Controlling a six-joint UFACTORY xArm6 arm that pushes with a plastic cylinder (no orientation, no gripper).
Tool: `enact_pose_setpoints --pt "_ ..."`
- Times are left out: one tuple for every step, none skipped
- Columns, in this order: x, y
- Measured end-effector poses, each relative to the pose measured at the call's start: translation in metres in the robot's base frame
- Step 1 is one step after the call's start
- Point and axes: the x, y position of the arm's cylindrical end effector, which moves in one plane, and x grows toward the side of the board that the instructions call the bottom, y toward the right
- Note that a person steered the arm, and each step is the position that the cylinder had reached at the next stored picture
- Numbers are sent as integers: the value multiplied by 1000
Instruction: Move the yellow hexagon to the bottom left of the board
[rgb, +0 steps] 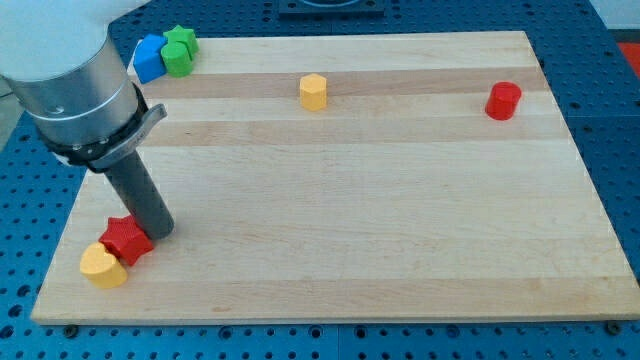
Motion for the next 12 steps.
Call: enact_pose_setpoints --pt "3 0" --pt "-17 14" --pt "-68 49" --pt "-120 102" --pt "-148 175" --pt "-182 219" --pt "-216 204" --pt "-220 179" --pt "-215 152" --pt "-213 114" --pt "-213 81" --pt "-213 50"
